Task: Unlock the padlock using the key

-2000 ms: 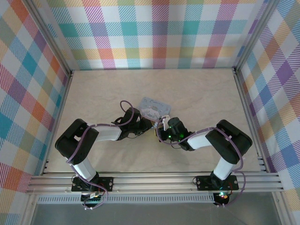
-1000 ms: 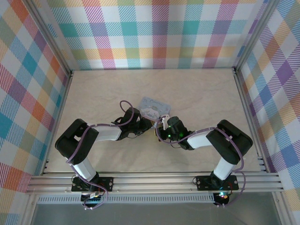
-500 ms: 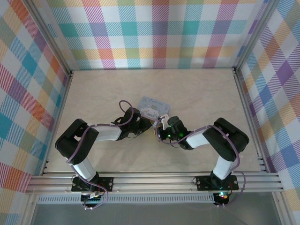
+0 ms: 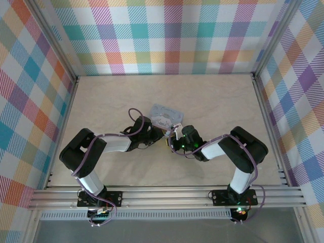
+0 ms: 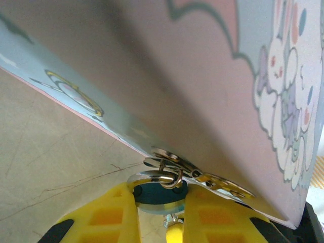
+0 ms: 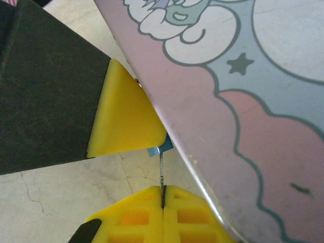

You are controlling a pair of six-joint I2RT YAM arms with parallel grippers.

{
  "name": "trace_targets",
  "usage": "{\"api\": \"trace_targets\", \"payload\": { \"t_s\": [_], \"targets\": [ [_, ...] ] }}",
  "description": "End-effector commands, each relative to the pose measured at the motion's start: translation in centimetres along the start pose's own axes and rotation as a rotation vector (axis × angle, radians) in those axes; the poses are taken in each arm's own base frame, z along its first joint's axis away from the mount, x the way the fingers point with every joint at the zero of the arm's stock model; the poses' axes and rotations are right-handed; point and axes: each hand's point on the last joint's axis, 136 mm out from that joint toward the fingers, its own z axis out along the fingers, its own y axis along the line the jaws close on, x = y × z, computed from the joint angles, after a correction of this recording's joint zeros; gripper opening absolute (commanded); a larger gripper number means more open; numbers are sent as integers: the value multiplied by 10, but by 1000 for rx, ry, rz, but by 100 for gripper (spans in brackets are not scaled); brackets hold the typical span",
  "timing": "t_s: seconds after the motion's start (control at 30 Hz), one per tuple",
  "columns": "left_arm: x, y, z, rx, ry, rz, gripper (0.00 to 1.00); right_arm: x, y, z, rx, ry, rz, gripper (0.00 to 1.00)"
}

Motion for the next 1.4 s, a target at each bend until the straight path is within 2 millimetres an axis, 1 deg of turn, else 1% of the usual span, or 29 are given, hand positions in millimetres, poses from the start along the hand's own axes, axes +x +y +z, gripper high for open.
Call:
{"api": "trace_targets", "payload": {
  "t_s": [0.0,0.2,0.3,0.37,0.47,0.6,0.93,1.37],
  "targets": [
    [19,-17,0,64,88,7,20,-44,31,0,-135,-150,-38,0],
    [19,-18,1,66,90,7,20,-46,37,1,-175,-153,-9,0],
    [19,-17,0,65,89,7,20,-48,37,-1,-168,-160,-16,0],
    [19,-18,-1,66,88,7,20,-47,32,-2,-134,-150,-31,0],
    [19,-19,-1,67,87,10,20,-40,18,-3,-79,-126,-29,0],
    [18,-21,-1,70,88,11,20,-37,6,-4,-47,-124,-13,0],
    [20,-18,0,58,97,16,20,-44,-2,-4,-33,-138,-29,0],
    [19,-19,-1,60,95,17,20,-38,-10,-2,-50,-128,-37,0]
  ]
}}
